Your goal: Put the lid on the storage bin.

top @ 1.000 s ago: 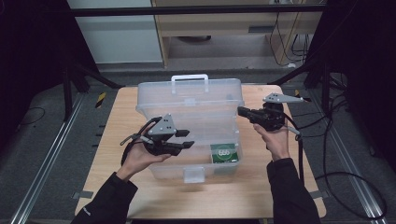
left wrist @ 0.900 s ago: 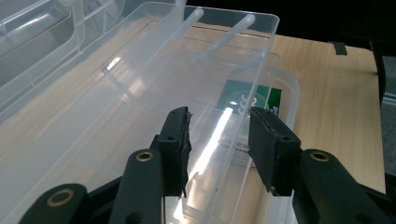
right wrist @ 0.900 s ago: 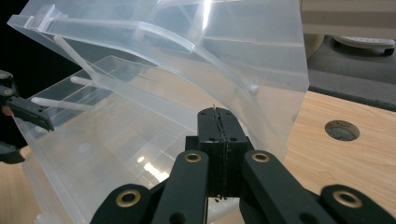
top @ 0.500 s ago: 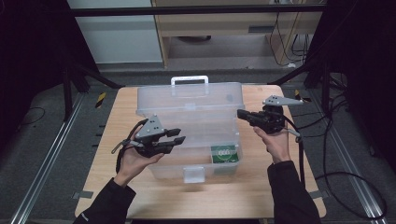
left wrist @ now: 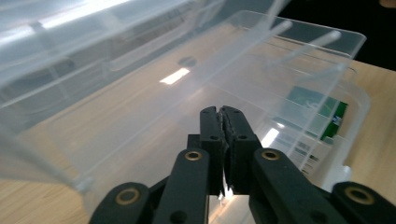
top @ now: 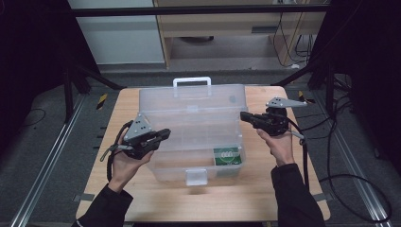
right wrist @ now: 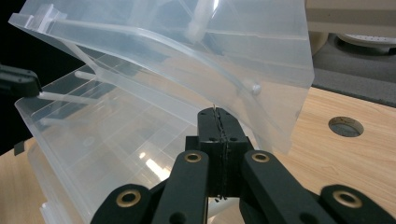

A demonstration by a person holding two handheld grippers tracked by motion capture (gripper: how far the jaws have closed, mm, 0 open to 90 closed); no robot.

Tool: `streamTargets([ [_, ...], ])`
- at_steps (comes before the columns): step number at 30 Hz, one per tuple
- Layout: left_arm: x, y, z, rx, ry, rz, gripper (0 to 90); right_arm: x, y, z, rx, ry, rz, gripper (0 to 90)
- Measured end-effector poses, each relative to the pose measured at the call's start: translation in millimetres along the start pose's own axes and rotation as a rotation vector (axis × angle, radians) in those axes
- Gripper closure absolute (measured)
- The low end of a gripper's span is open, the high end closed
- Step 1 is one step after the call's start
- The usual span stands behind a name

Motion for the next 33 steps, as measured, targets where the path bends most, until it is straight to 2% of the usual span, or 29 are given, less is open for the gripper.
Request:
streamTargets([
  [4,6.5,-4.5,-7.3,0.02,0.042,-0.03,89.4,0.5,-0.4,-0.4,0.004,-0.001,-0.003,90.0],
  [7,13.8,-11.5,-12.1,0.028,0.08,-0.067,89.5,0.8,-0.8,-0.8,0.006,-0.002,-0.003,90.0],
  [14,26.8,-25.7,-21.2,0.034,0.131,-0.117,89.6,1.5,-2.5,-1.9,0.016,-0.002,-0.005,90.0],
  [22,30.5,-35.5,-25.8,0.039,0.151,-0.137,89.6,3.6,-6.2,-4.7,0.031,-0.015,-0.021,90.0],
  [33,27.9,-43.4,-30.0,0.052,0.14,-0.137,89.7,8.9,-22.6,-13.2,0.052,-0.012,-0.032,90.0],
])
Point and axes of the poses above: each handheld gripper's, and its own axes: z roughly forward along the jaws, y roughly out of its top, x roughly to its left, the point moved 1 cm from there along z, roughly forward along the jaws, and after that the axes turned 14 degrees about z, right-handed, at the moved point
